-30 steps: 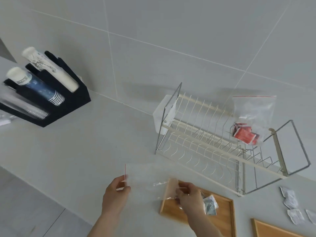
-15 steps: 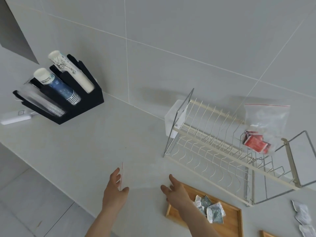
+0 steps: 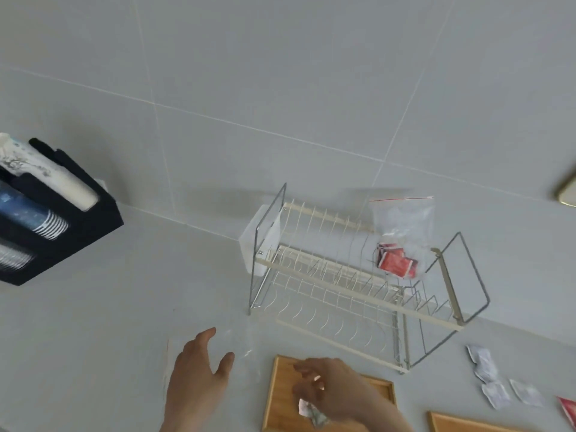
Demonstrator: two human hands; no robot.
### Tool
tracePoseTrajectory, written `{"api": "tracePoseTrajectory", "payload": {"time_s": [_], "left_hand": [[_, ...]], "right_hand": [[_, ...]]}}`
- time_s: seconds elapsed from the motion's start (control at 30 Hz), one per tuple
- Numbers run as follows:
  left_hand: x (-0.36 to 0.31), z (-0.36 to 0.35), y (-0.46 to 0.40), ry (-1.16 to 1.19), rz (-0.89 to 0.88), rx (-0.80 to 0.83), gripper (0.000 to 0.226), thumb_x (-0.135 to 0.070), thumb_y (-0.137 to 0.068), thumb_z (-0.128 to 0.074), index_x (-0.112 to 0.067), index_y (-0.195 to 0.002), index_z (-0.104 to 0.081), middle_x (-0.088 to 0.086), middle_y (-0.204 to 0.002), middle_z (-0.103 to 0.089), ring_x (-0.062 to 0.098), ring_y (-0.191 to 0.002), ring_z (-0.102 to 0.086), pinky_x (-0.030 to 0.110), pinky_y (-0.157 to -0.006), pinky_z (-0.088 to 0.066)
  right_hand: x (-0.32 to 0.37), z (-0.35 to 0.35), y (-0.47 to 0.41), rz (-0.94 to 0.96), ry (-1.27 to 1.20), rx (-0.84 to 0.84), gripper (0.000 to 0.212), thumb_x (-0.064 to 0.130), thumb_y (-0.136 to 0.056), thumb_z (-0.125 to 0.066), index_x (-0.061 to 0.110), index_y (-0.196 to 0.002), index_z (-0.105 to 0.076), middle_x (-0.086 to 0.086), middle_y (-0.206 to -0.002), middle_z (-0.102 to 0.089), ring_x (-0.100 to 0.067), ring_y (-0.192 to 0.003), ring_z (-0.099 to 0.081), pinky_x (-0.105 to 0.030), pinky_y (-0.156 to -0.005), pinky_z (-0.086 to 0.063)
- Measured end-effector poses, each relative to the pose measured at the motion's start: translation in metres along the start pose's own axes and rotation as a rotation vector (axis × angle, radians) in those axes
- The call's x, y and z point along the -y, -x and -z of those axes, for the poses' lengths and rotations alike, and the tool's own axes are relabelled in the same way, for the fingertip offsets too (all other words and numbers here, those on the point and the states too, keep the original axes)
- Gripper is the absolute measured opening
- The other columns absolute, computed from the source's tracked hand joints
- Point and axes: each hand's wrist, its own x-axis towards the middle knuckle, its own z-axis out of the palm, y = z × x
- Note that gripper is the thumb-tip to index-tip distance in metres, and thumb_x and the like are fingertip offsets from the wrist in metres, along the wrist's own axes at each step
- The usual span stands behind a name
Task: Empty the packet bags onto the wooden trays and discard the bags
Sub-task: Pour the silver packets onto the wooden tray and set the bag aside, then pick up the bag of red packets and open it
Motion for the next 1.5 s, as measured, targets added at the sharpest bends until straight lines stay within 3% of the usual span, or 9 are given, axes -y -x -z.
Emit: {"api": "tracePoseTrajectory", "payload": {"time_s": [0.2, 0.3, 0.43, 0.7, 0.87, 1.1, 1.2, 1.33, 1.5], "left_hand": [[-0.111, 0.02, -0.001, -0.083, -0.451, 0.338, 0.025, -0.053, -0.09, -0.058, -0.042, -0.112, -0.062, -0.03, -0.104, -0.068, -0.01, -0.098, -0.065, 0.018, -0.089, -0.051], [-0.169, 0.026, 0.004, 0.028, -0.589, 0.466, 0.017, -0.049, -0.092, -0.06, -0.042, -0.107, -0.066, -0.031, -0.101, -0.069, -0.008, -0.095, -0.066, 0.015, -0.08, -0.052], [-0.23, 0.014, -0.007, 0.229, -0.672, 0.4, 0.014, -0.039, -0.094, -0.063, -0.038, -0.106, -0.069, -0.018, -0.102, -0.074, -0.004, -0.096, -0.068, 0.014, -0.08, -0.053], [-0.301, -0.049, -0.058, 0.545, -0.399, 0.314, 0.037, -0.034, -0.091, -0.065, -0.029, -0.127, -0.059, -0.009, -0.126, -0.064, 0.006, -0.107, -0.062, 0.034, -0.095, -0.049], [-0.309, -0.087, -0.079, 0.515, -0.23, 0.395, 0.059, -0.038, -0.09, -0.068, -0.026, -0.142, -0.042, 0.005, -0.146, -0.05, 0.024, -0.125, -0.053, 0.043, -0.107, -0.044], [-0.318, -0.113, -0.084, 0.483, -0.152, 0.602, 0.103, -0.039, -0.085, -0.075, -0.027, -0.157, -0.003, 0.013, -0.164, -0.022, 0.03, -0.148, -0.032, 0.044, -0.116, -0.03], [-0.319, -0.114, -0.086, 0.461, -0.144, 0.563, 0.101, -0.038, -0.084, -0.076, -0.026, -0.156, -0.007, 0.012, -0.16, -0.032, 0.029, -0.143, -0.038, 0.043, -0.113, -0.035], [-0.319, -0.112, -0.087, 0.499, -0.133, 0.535, 0.074, -0.033, -0.086, -0.075, -0.019, -0.146, -0.034, 0.004, -0.129, -0.063, 0.022, -0.118, -0.059, 0.035, -0.094, -0.039], [-0.319, -0.097, -0.076, 0.515, -0.226, 0.455, 0.043, -0.029, -0.085, -0.07, -0.026, -0.126, -0.056, 0.0, -0.107, -0.074, 0.018, -0.104, -0.067, 0.033, -0.089, -0.045]], "right_hand": [[-0.012, 0.093, 0.057, 0.113, -0.083, -0.172, 0.042, 0.055, -0.089, -0.06, 0.042, -0.129, -0.062, 0.015, -0.122, -0.07, -0.001, -0.106, -0.068, -0.024, -0.095, -0.055], [-0.015, 0.137, 0.075, 0.167, -0.239, -0.278, 0.029, 0.043, -0.093, -0.064, 0.037, -0.122, -0.068, 0.011, -0.112, -0.075, -0.004, -0.1, -0.071, -0.022, -0.092, -0.057], [-0.026, 0.184, 0.068, 0.152, -0.375, -0.487, 0.025, 0.038, -0.093, -0.066, 0.032, -0.117, -0.071, 0.009, -0.104, -0.076, -0.005, -0.09, -0.072, -0.027, -0.087, -0.057], [-0.053, 0.219, 0.001, -0.113, -0.655, -0.865, 0.042, 0.032, -0.092, -0.067, 0.026, -0.133, -0.061, 0.0, -0.129, -0.063, -0.01, -0.094, -0.064, -0.028, -0.085, -0.049], [-0.072, 0.216, -0.035, -0.262, -0.645, -0.9, 0.065, 0.029, -0.093, -0.065, 0.021, -0.151, -0.036, -0.008, -0.153, -0.044, -0.028, -0.137, -0.048, -0.048, -0.111, -0.044], [-0.088, 0.21, -0.05, -0.276, -0.774, -0.793, 0.08, 0.028, -0.092, -0.065, 0.024, -0.158, -0.02, -0.006, -0.161, -0.034, -0.028, -0.144, -0.041, -0.05, -0.113, -0.042], [-0.091, 0.208, -0.053, -0.312, -0.813, -0.812, 0.072, 0.025, -0.093, -0.065, 0.023, -0.155, -0.029, -0.006, -0.147, -0.051, -0.028, -0.131, -0.054, -0.046, -0.102, -0.052], [-0.087, 0.207, -0.05, -0.318, -0.778, -0.874, 0.05, 0.023, -0.093, -0.063, 0.017, -0.141, -0.05, 0.007, -0.094, -0.064, -0.021, -0.094, -0.065, -0.034, -0.079, -0.05], [-0.07, 0.209, -0.03, -0.193, -0.715, -0.981, 0.015, 0.018, -0.092, -0.062, 0.024, -0.094, -0.075, -0.003, -0.081, -0.071, -0.018, -0.07, -0.066, -0.035, -0.072, -0.06]]}}
